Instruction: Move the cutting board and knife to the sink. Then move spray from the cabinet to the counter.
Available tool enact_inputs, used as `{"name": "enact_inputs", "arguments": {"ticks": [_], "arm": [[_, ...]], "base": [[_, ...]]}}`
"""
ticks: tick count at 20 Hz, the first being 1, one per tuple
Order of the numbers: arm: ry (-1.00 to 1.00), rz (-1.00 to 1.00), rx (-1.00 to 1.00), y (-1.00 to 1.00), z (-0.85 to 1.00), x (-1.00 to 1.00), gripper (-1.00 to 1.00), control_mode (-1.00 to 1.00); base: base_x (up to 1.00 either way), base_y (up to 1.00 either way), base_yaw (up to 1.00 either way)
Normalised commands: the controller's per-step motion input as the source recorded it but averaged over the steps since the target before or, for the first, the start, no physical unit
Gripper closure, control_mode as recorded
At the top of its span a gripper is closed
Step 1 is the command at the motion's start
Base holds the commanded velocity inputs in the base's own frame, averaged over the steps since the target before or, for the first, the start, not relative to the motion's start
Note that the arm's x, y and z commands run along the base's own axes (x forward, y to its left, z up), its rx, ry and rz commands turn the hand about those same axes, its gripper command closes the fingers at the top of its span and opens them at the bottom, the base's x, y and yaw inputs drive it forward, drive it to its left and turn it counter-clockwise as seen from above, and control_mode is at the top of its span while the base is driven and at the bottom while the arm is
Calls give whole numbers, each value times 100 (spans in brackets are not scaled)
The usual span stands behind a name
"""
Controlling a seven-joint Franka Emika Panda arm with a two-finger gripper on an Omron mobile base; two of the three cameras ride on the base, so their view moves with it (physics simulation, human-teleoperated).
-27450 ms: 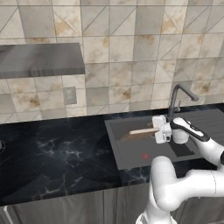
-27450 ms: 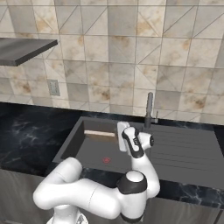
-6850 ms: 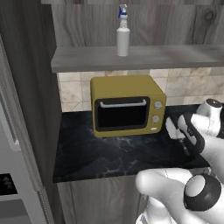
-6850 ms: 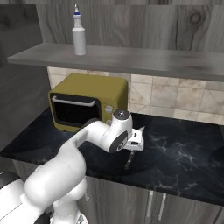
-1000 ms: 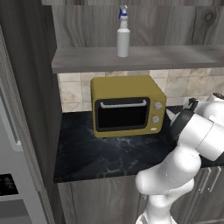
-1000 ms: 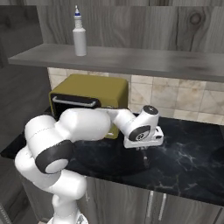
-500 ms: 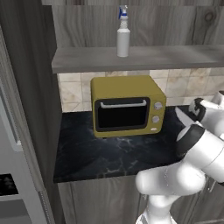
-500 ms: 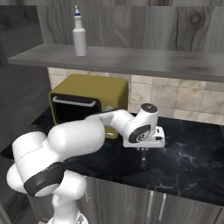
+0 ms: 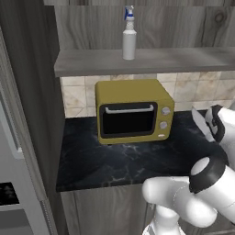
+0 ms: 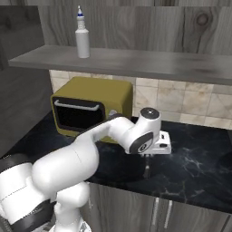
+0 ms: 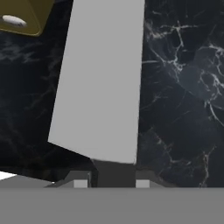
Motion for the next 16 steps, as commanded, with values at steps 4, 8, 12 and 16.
{"name": "enact_inputs", "arguments": {"ticks": [4, 8, 12, 16], "arm": [[0, 0, -2, 0, 28, -24, 100, -100], [0, 2, 0, 0, 14, -15, 100, -100], [0, 0, 0, 0, 0, 0, 100, -100], [0, 0, 0, 0, 0, 0, 100, 100]], "base": [[0, 0, 0], [0, 0, 0], [0, 0, 0], [-3, 0, 0]]}}
